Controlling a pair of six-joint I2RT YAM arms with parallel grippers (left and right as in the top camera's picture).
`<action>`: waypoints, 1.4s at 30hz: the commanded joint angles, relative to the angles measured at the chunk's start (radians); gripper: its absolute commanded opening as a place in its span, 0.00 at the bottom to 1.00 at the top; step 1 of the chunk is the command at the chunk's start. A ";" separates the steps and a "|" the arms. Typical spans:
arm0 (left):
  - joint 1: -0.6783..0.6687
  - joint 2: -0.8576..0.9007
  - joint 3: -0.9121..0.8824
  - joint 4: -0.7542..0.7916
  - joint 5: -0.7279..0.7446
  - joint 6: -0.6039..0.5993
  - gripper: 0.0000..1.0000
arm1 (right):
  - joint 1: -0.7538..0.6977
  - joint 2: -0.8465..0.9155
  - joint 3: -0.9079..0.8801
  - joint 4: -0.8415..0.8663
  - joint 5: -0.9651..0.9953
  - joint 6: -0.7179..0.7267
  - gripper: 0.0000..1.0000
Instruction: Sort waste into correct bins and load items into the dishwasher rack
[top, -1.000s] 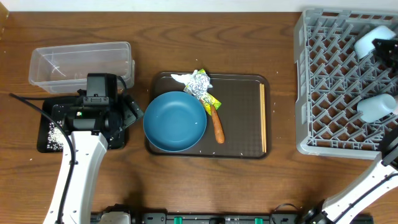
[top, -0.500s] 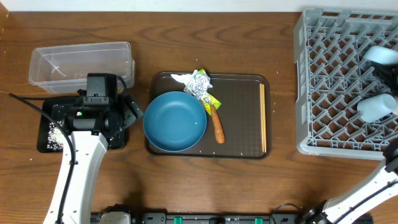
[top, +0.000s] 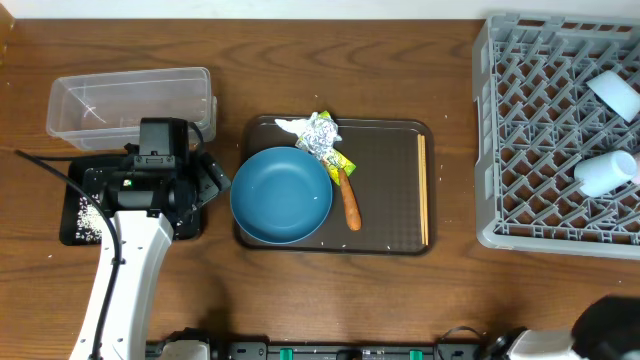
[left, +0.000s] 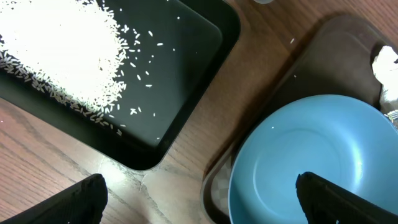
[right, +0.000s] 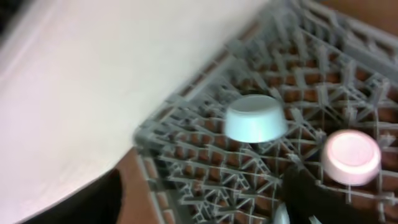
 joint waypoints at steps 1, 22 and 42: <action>0.004 -0.013 0.024 -0.003 -0.008 -0.008 1.00 | 0.083 -0.065 0.007 -0.010 -0.105 0.013 0.94; 0.004 -0.013 0.024 -0.003 -0.008 -0.008 1.00 | 1.073 0.127 0.006 -0.233 0.436 -0.122 0.99; 0.004 -0.013 0.024 -0.003 -0.008 -0.008 1.00 | 0.935 0.249 0.006 -0.271 0.623 -0.123 0.99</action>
